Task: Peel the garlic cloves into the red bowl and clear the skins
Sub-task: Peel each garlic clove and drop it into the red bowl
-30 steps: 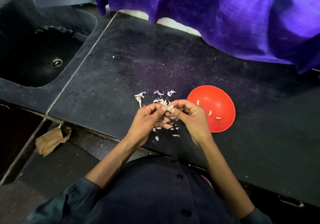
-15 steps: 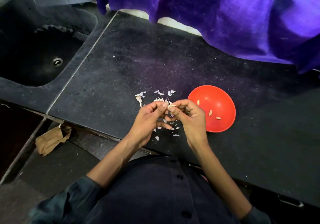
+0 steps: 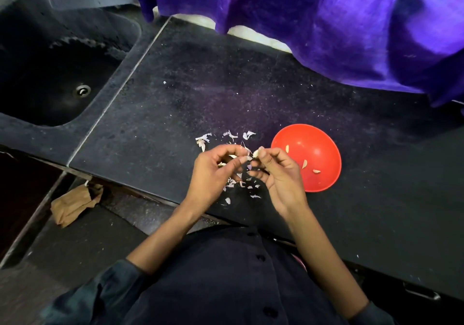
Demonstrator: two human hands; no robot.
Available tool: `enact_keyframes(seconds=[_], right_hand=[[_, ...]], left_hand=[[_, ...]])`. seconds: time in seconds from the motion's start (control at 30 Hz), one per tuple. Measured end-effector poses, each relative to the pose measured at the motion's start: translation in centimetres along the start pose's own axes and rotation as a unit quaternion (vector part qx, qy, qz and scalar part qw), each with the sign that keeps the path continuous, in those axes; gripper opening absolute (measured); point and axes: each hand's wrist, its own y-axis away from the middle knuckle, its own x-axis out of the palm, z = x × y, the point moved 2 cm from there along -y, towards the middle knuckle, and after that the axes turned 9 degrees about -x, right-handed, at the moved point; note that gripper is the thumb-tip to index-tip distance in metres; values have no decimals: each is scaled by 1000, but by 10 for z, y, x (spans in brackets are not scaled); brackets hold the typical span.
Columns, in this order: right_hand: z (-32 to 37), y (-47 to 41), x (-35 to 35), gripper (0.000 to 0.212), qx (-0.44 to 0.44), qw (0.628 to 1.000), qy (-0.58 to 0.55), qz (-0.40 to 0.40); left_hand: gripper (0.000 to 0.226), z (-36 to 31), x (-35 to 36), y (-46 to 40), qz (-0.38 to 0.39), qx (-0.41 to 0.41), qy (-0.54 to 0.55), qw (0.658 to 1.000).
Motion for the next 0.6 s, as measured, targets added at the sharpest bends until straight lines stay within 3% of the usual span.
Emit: enact_keyframes(seconds=[0.2,0.43,0.6], right_hand=[[0,1,4,11,61,997,-56,3],[-2,3,7,15,98,992,-72,-14],[-1,6,14,14,118,988,-94,-31]], left_hand=[[14,-2,1,5,-47,153,-206,965],[14,0,3,4,-60,228,-302,924],[26,3,4,5,-70,268,-363,890]])
